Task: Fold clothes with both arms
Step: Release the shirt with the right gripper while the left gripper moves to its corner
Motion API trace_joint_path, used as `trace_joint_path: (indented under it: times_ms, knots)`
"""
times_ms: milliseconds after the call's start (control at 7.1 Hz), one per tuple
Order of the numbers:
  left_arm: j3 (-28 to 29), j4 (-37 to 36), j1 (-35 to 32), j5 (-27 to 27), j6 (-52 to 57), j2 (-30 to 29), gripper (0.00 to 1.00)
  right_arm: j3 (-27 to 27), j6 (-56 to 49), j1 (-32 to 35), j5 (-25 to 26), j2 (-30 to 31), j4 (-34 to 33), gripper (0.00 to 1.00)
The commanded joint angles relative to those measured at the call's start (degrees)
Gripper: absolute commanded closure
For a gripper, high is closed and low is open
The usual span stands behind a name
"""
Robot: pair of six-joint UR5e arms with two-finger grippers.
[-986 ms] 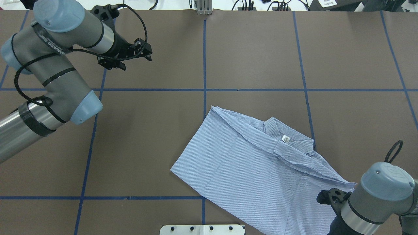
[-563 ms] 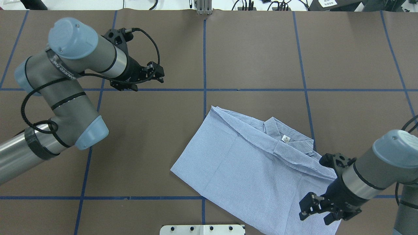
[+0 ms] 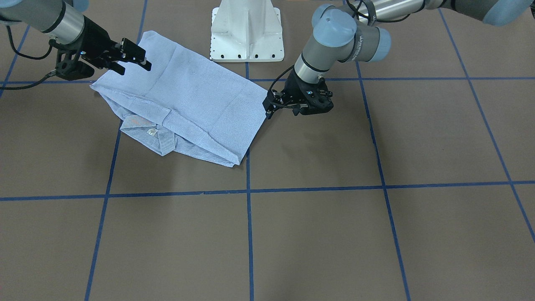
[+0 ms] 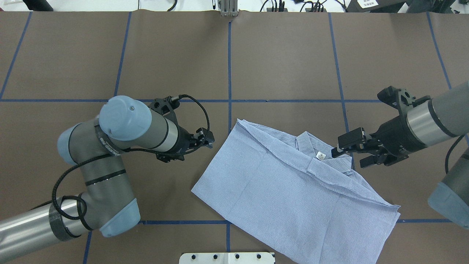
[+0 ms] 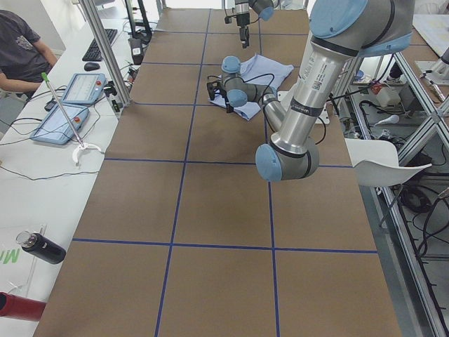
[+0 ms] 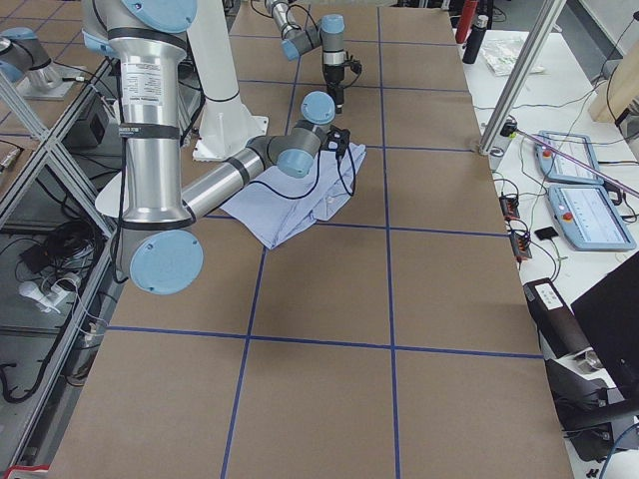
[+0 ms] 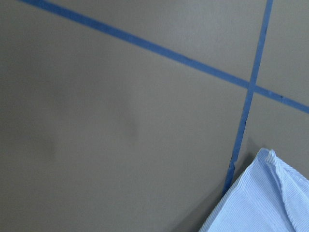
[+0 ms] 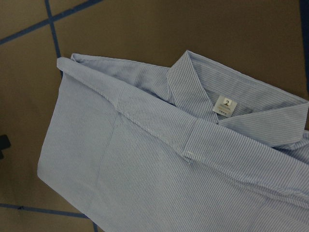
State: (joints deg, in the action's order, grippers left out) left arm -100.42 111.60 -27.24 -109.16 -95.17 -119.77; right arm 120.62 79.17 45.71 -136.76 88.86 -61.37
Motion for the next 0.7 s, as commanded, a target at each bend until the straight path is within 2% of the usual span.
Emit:
trace_joint_path:
  times_ms: [0,563]
  knots:
    - [0.22,-0.06,5.17,2.45,-2.3,0.41,0.08,-0.21,-1.74,3.15,0.26,-1.23,-0.07,0.0]
    - [0.92,0.02,6.5,2.46,-2.22,2.17,0.12,-1.53,-1.74,3.25,0.79,-3.16,-0.07,0.0]
